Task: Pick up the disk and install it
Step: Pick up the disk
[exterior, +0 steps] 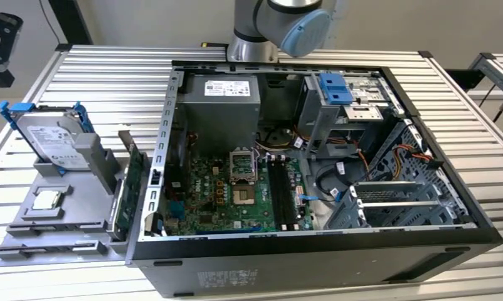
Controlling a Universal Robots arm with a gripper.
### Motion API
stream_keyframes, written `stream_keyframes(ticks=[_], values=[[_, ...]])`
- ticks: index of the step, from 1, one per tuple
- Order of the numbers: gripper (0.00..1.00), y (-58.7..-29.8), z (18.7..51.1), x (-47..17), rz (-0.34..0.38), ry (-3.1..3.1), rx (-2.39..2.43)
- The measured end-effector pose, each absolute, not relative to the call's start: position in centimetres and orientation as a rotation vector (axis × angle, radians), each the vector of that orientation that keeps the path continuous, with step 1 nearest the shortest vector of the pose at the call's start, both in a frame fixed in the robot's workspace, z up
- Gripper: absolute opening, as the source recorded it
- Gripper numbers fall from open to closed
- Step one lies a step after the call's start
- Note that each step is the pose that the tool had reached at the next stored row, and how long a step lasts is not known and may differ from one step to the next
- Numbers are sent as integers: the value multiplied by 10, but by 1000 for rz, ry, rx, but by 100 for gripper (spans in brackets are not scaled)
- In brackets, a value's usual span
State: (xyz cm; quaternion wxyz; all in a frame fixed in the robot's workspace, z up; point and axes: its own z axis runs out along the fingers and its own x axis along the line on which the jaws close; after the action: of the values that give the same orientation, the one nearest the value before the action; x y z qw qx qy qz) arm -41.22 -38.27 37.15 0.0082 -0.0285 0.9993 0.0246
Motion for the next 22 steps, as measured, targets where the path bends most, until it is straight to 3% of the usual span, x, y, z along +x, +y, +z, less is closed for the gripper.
stream_keyframes(ticks=[22], values=[[0,-384,371,-412,79,3112,-315]])
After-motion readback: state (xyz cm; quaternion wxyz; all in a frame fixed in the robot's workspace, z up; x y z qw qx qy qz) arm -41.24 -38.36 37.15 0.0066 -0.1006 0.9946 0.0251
